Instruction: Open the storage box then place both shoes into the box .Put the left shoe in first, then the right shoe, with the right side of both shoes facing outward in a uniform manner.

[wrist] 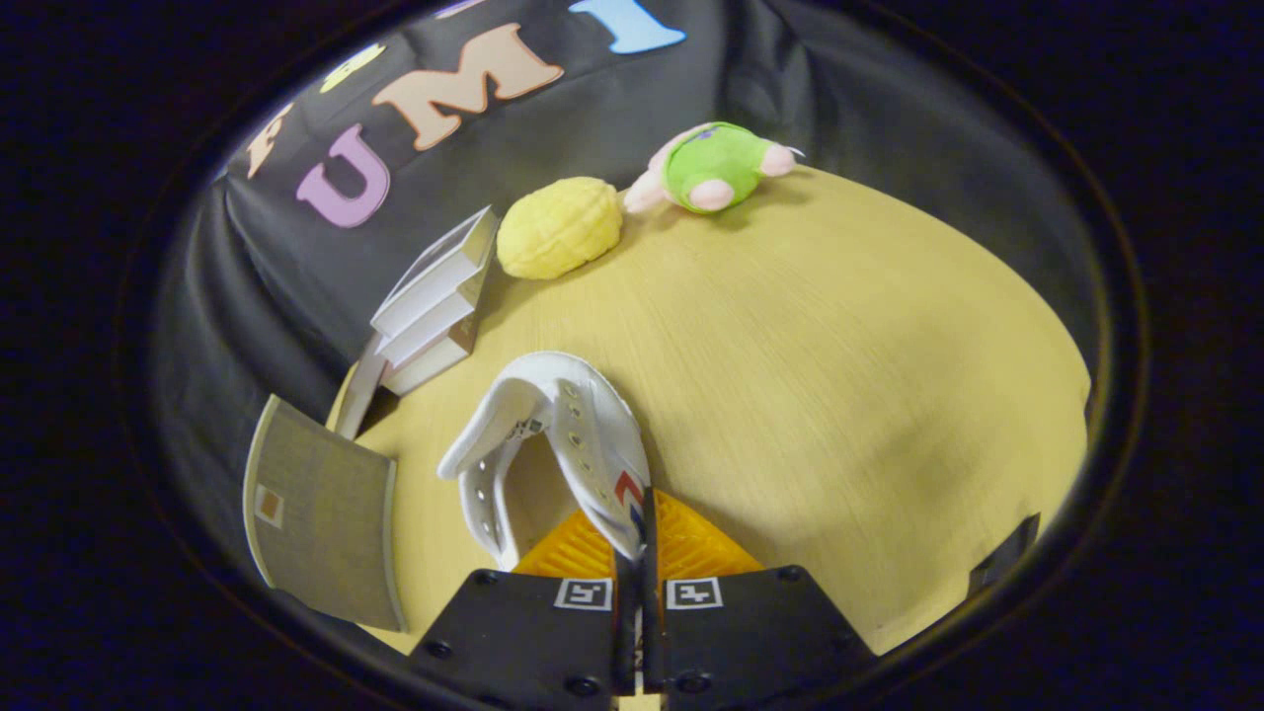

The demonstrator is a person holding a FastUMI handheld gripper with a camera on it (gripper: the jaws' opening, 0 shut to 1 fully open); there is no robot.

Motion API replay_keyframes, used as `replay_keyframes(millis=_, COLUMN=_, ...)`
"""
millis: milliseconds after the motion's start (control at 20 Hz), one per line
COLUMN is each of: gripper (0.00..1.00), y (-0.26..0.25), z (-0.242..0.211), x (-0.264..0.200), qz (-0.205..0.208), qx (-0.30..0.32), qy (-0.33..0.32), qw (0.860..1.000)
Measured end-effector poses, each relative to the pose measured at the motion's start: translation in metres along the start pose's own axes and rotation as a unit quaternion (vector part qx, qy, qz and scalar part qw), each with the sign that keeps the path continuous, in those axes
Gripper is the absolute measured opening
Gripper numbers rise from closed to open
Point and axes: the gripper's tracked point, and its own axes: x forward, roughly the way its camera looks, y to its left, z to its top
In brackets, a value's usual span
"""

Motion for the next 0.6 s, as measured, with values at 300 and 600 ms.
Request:
replay_keyframes(millis=300, gripper=0.06, y=0.023, z=-0.013, x=-0.020, qz=0.083, qx=0.024, qy=0.013, qw=0.996)
replay_keyframes(millis=600, gripper=0.06, y=0.085, z=-0.028, x=-0.065, qz=0.179, qx=0.036, qy=0.032, qw=0.983)
